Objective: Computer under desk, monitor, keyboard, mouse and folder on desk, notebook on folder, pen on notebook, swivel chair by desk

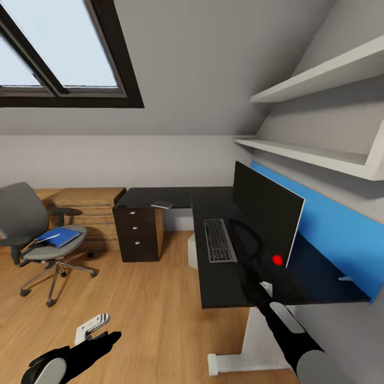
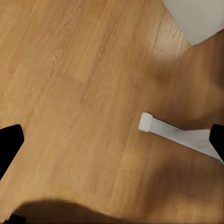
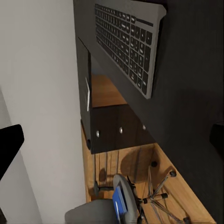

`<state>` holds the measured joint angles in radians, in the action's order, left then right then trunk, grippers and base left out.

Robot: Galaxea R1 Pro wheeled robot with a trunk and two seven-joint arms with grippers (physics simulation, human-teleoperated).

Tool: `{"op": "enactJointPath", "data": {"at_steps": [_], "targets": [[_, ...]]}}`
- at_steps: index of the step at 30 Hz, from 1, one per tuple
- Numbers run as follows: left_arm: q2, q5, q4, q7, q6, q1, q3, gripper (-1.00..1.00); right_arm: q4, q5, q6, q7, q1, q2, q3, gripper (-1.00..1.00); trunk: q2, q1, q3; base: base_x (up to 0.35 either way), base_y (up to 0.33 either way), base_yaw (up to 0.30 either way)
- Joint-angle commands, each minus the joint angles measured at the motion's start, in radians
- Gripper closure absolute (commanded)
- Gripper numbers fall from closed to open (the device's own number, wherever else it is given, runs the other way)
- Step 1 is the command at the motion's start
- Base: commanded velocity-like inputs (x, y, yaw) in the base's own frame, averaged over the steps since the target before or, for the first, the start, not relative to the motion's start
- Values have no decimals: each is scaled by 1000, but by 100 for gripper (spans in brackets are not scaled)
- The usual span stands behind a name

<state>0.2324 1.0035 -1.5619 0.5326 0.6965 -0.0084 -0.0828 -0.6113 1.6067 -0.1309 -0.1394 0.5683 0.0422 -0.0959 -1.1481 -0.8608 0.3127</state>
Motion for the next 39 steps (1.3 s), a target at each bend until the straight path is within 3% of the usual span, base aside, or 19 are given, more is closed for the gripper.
{"op": "enactJointPath", "data": {"at_steps": [1,13,18,22,26,28,31,32,33,36,37,39], "targets": [[1,10,-1,10,0,-1,-2,-100,1,9,1,-3,1,1,-5,-100,-1,1,1,-334,-7,0],[1,12,7,13,1,-1,-2,-100,45,2,6,-5,1,-5,-12,-100,-1,1,1,-335,-2,0],[2,11,32,13,0,-1,2,-100,72,-43,9,-6,1,-9,-19,-100,-1,1,1,-335,0,0],[2,7,37,13,0,-1,2,-100,158,-120,11,-7,1,-10,-21,-100,-1,1,1,-328,0,0],[1,5,36,15,0,-1,-4,-100,232,-286,10,-13,0,-8,-19,-100,-1,1,1,-123,0,0],[1,5,35,15,0,-1,-5,-100,254,-330,10,-14,0,-7,-18,-100,-1,1,1,-40,0,0],[0,4,35,17,0,-1,-8,-100,352,-442,44,-13,-1,-14,-21,-100,20,12,-8,-16,0,0],[0,4,35,16,0,-1,-8,-100,370,-455,62,-13,-1,-18,-21,-100,27,16,-11,-7,0,0],[0,3,35,16,0,-1,-9,-100,387,-465,84,-13,-1,-22,-21,-100,34,20,-14,-6,0,0],[0,0,50,15,-1,1,-14,-100,499,-498,263,-13,-1,-47,-20,-100,55,31,-24,-3,0,0],[0,-20,68,15,-6,10,-16,-100,559,-504,359,-12,-2,-56,-21,-100,62,35,-27,0,0,0],[0,-54,86,13,-28,26,-16,-100,595,-506,447,-10,-2,-67,-20,-100,76,43,-33,0,0,0]]}}
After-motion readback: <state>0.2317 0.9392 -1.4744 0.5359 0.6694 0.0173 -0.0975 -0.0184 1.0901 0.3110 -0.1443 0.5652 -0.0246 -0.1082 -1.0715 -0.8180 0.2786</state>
